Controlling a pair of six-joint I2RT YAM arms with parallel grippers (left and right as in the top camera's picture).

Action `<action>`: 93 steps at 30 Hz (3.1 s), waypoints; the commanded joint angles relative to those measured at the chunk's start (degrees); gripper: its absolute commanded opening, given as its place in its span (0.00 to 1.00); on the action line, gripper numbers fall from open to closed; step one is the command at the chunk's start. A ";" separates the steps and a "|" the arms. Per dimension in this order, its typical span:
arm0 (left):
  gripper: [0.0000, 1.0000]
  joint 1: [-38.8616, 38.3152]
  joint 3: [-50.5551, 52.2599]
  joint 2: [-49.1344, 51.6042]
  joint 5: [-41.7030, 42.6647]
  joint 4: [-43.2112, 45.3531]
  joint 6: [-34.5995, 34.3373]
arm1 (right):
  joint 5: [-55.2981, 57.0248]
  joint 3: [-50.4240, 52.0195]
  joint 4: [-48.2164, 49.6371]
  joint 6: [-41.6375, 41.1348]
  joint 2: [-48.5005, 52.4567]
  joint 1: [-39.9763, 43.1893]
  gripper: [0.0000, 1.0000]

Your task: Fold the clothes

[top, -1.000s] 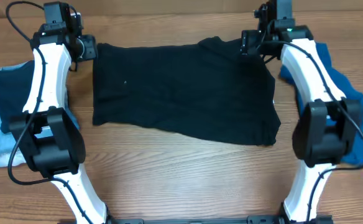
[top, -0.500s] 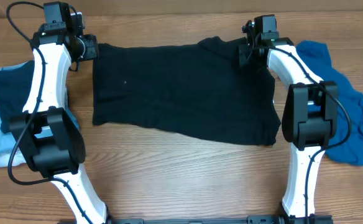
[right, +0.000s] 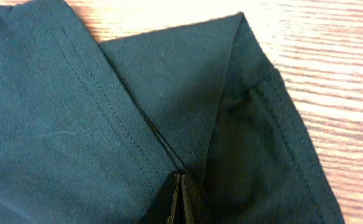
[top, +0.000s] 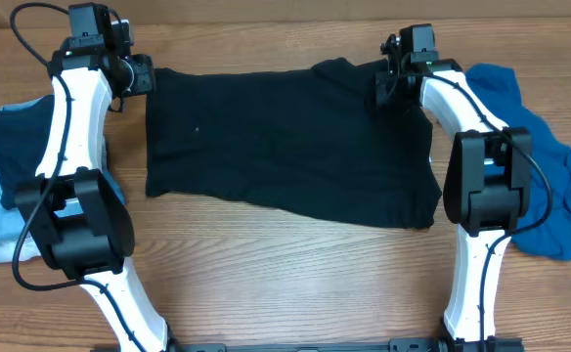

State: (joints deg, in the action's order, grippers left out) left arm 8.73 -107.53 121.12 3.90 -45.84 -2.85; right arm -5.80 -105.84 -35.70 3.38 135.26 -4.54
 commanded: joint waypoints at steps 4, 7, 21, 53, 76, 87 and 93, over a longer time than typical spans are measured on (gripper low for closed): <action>0.59 0.24 -0.85 -0.48 0.59 0.50 0.50 | -0.50 -0.76 -2.38 0.09 -9.73 0.00 0.04; 0.59 0.24 -0.85 -0.48 0.59 0.50 0.50 | -0.52 -0.76 -4.22 0.09 -10.12 0.00 0.04; 0.52 0.24 -0.57 4.00 0.63 10.47 1.88 | -0.52 -0.76 -5.22 0.07 -12.39 0.00 0.04; 0.04 1.68 -3.02 19.43 15.08 24.74 2.89 | 4.37 -0.74 -9.88 -0.39 -12.90 0.02 0.04; 0.04 3.52 -3.96 6.05 9.99 -7.50 4.20 | 19.58 -0.74 -22.45 -2.12 -17.35 0.17 0.04; 0.05 3.45 -3.96 6.08 9.42 -9.25 4.17 | 19.96 -0.72 -34.84 -3.61 -17.35 0.17 0.04; 0.06 3.26 -3.96 6.08 9.42 -9.29 4.17 | 14.08 -0.68 -40.54 -3.56 -17.33 0.17 0.04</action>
State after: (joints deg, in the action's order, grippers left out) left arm 11.99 -110.74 128.25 15.38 -55.13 0.16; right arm 9.80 -105.86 -74.74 0.14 119.96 -4.60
